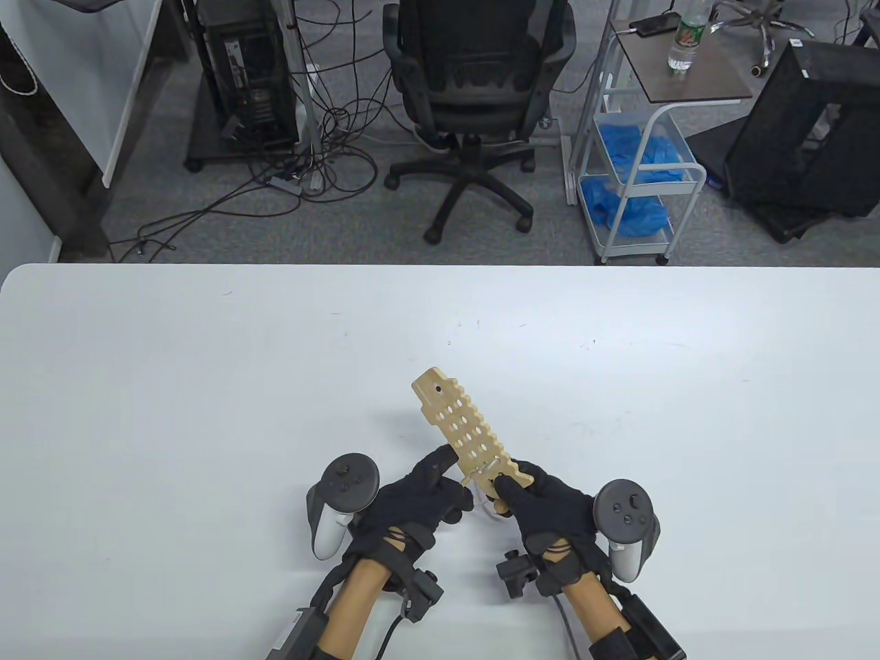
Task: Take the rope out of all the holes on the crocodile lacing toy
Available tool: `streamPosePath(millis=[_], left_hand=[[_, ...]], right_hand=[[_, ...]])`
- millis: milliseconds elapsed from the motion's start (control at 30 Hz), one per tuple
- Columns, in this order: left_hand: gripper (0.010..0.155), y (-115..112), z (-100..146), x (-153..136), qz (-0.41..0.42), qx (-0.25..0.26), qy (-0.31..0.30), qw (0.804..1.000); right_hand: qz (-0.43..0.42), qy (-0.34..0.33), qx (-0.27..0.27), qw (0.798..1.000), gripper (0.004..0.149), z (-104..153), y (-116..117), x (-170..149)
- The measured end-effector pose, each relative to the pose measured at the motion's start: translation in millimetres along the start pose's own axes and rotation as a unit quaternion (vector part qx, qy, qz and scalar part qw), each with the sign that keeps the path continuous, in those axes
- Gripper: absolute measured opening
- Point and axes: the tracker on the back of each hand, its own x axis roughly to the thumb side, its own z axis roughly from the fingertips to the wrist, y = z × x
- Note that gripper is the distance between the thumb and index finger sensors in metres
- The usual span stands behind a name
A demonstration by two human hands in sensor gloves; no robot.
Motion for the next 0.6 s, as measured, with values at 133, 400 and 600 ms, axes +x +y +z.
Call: streamPosePath(millis=[133, 400, 600], left_hand=[[0.064, 4, 0, 0, -0.003, 0.016, -0.009, 1.0], [0.057, 19, 3, -6, -0.011, 0.053, 0.015, 0.998], [0.052, 31, 6, -10, -0.064, 0.115, 0.02, 0.991]], right_hand=[[-0.044, 0.033, -0.019, 0.998, 0.046, -3, -7, -9], [-0.102, 0.091, -0.056, 0.989, 0.047, -9, -25, -23], [-0.105, 0.111, -0.077, 0.985, 0.047, -12, -38, -28]])
